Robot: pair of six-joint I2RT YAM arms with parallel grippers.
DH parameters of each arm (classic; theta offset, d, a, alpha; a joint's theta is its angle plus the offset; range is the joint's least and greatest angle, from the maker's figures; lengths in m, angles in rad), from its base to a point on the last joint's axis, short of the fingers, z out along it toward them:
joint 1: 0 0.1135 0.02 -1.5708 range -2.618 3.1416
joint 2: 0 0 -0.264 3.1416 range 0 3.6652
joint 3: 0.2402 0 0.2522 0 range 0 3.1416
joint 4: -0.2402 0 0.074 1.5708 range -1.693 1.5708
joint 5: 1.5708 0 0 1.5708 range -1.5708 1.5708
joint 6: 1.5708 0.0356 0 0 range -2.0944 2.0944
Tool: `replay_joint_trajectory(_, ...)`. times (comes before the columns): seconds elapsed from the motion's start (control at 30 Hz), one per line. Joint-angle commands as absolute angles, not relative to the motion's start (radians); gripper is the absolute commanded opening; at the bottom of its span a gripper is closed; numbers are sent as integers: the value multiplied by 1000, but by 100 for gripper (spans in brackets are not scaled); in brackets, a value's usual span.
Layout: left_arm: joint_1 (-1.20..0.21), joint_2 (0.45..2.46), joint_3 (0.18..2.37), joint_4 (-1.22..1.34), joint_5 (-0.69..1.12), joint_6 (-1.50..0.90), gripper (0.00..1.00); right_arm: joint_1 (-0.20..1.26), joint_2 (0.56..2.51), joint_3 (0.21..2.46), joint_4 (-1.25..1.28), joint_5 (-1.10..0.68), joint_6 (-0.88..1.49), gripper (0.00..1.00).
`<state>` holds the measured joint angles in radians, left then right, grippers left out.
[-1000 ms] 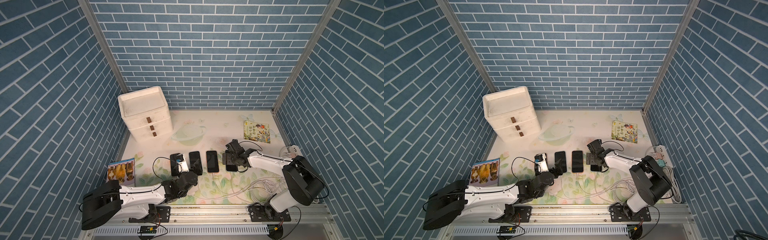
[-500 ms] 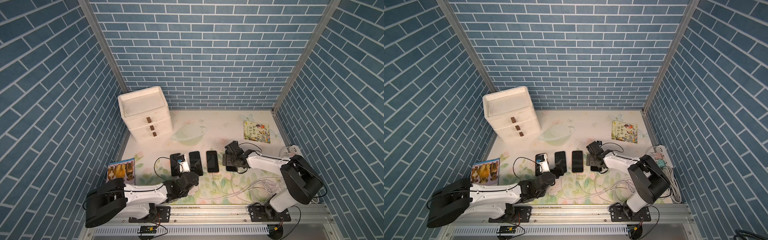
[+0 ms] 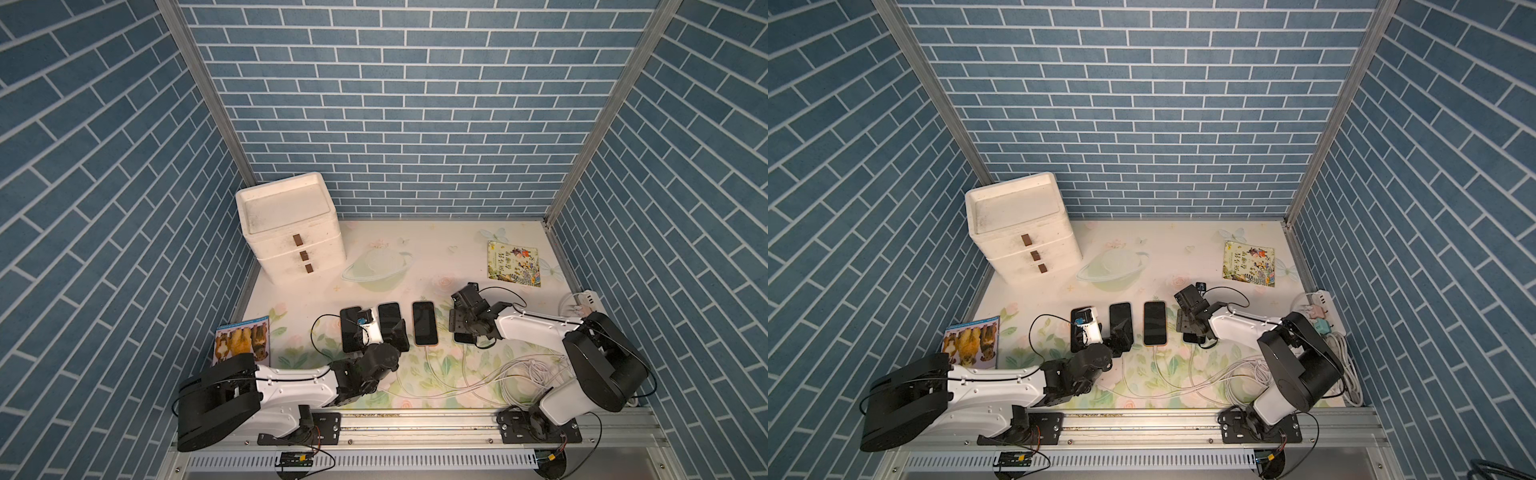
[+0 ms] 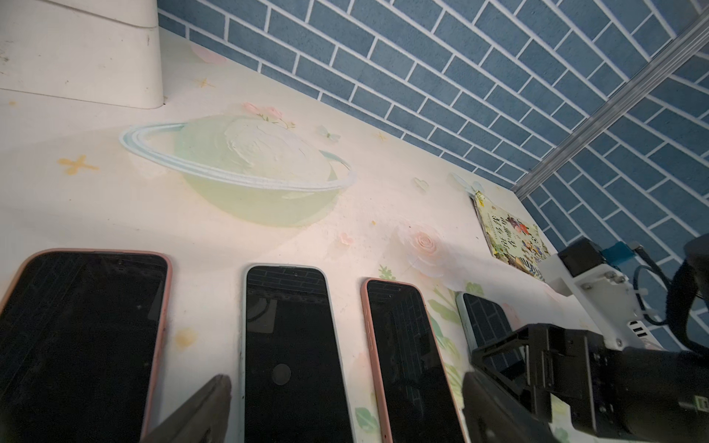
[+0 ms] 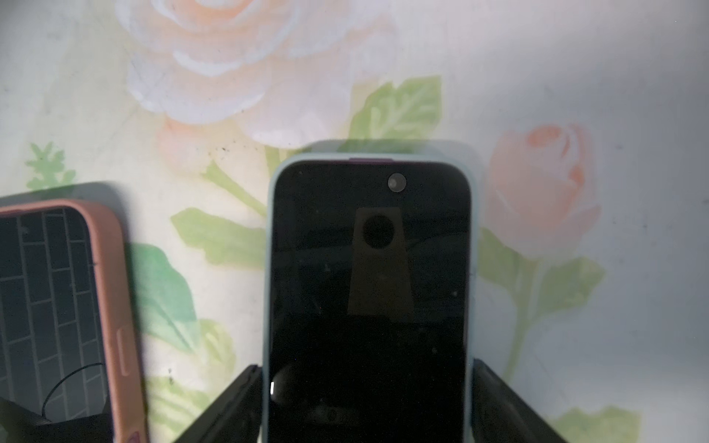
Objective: Unplug the charging cable from the phone
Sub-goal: Pick up the phone at the center of the board.
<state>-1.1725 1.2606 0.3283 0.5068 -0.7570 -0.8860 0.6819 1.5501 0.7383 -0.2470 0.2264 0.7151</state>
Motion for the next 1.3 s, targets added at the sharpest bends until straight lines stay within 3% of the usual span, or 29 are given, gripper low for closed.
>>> replay_joint_trajectory(0.0, -1180, 1280, 310, 556, -741, -882, 97, 676, 1548, 707, -288, 210, 741, 78)
replay_joint_trajectory(0.1, -1181, 1288, 286, 622, -729, -880, 97, 675, 1525, 696, -269, 211, 734, 71)
replay_joint_trajectory(0.23, -1181, 1297, 254, 735, -713, -861, 94, 675, 1496, 708, -263, 216, 713, 50)
replay_joint_trajectory(0.4, -1185, 1331, 230, 869, -678, -820, 82, 676, 1441, 715, -253, 228, 702, 31)
replay_joint_trajectory(0.6, -1221, 1390, 197, 1058, -663, -775, 69, 679, 1339, 699, -220, 253, 670, 25)
replay_joint_trajectory(1.03, -1360, 1774, 306, 1496, -578, -686, 59, 679, 1222, 661, -154, 235, 657, 22)
replay_joint_trajectory(1.27, -1377, 1918, 411, 1556, -490, -720, 55, 680, 1167, 653, -147, 216, 654, 21)
